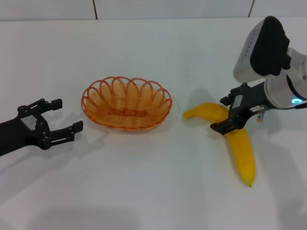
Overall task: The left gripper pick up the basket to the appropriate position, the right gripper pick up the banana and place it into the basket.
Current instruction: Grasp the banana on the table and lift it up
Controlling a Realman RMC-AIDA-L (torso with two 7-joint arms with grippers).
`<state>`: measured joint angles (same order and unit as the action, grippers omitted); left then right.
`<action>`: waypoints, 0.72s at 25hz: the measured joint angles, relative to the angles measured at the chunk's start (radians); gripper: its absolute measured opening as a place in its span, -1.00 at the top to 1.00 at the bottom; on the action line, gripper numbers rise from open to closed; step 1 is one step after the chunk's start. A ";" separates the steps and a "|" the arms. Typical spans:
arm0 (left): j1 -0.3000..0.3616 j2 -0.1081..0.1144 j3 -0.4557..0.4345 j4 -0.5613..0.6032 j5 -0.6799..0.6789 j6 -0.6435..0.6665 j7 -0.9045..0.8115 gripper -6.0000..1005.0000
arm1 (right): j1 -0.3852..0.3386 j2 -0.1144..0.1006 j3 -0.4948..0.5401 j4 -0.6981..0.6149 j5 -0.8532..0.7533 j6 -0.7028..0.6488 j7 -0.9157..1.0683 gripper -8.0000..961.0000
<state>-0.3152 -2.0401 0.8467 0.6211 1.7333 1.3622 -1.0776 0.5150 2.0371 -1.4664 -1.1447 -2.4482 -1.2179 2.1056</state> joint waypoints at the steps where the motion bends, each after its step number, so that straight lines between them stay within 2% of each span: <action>1: 0.000 0.000 0.000 0.000 0.000 0.000 0.000 -0.78 | 0.000 0.000 0.000 0.001 -0.001 0.000 0.001 -0.51; 18: -0.001 0.000 0.000 0.000 0.000 0.000 0.001 -0.78 | 0.013 0.000 0.000 0.016 -0.014 -0.002 0.008 -0.49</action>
<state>-0.3160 -2.0401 0.8467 0.6212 1.7333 1.3622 -1.0768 0.5279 2.0371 -1.4664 -1.1286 -2.4627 -1.2204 2.1135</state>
